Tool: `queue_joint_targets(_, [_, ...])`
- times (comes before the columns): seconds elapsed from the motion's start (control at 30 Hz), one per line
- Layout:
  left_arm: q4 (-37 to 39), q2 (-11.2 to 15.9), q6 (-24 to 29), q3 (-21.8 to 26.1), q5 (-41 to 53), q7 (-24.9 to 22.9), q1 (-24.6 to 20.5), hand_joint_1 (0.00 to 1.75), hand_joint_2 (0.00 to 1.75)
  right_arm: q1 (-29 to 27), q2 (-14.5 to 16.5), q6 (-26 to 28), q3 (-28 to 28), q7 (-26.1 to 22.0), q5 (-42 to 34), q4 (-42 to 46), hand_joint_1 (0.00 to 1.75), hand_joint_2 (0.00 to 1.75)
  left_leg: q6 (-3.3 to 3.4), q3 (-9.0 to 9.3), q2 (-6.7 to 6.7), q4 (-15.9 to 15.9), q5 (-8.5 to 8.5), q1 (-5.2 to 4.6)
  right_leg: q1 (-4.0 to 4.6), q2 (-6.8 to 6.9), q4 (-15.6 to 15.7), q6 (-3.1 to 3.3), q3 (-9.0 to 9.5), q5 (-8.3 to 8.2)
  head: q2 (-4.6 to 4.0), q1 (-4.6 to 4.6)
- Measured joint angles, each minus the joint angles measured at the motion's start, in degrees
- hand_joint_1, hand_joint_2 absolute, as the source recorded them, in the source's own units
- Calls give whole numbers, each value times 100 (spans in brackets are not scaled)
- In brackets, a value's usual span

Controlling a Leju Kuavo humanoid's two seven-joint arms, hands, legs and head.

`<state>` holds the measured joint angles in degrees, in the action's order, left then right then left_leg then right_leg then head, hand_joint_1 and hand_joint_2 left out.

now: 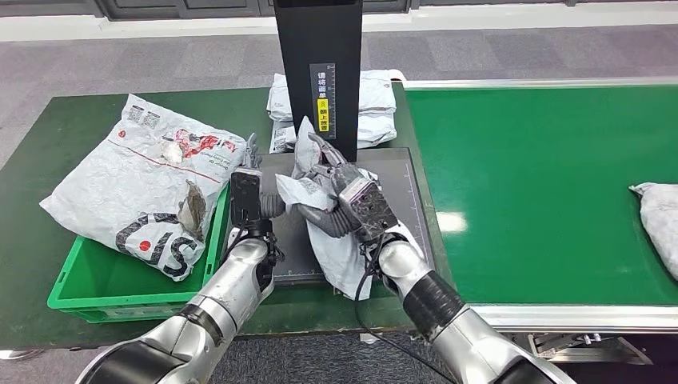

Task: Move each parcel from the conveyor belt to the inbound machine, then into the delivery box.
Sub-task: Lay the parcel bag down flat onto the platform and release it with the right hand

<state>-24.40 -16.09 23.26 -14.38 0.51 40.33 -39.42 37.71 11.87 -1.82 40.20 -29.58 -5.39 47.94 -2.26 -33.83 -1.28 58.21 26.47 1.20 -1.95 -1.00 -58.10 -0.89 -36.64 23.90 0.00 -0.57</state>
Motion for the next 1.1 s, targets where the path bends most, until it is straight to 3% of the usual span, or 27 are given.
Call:
queue_joint_targets(0.43, [-76,23,-6,0,30,0,51,0,175,130,-51,-192,-119,-78,-204,-299,0,0,0,0,0,0,0,0,0,0,0,0,0,0,0,0])
queue_joint_targets(0.63, [-460,57,-325,-79,212,0,234,0,175,143,-76,-508,-125,-202,-521,-473,0,0,0,0,-1,0,0,0,0,1,0,0,0,0,0,0])
queue_joint_targets(0.8, [-315,117,-598,-680,1152,-108,248,0,175,207,-101,-608,-123,-283,-718,-644,0,0,0,0,-1,0,1,-1,-1,1,1,0,0,0,0,0])
queue_joint_targets(0.93, [87,171,-971,-1335,2209,-850,222,5,175,251,-120,-683,-123,-278,-798,-735,0,0,1,0,2,0,1,-2,-2,-2,2,0,0,0,0,1])
queue_joint_targets(0.97, [160,192,-1078,-1501,2459,-1082,218,34,175,261,-122,-684,-123,-272,-806,-746,0,0,1,0,2,0,1,-2,-1,-2,2,0,0,0,0,1])
queue_joint_targets(1.07, [316,245,-1441,-1874,2877,-1540,196,160,175,290,-130,-629,-124,-244,-820,-757,0,0,1,2,1,0,1,-1,-1,-1,1,0,1,0,0,0])
queue_joint_targets(1.1, [352,262,-1569,-1953,2945,-1619,176,175,175,295,-135,-602,-124,-231,-822,-756,0,0,1,3,0,0,1,-1,-1,0,1,0,2,0,0,0])
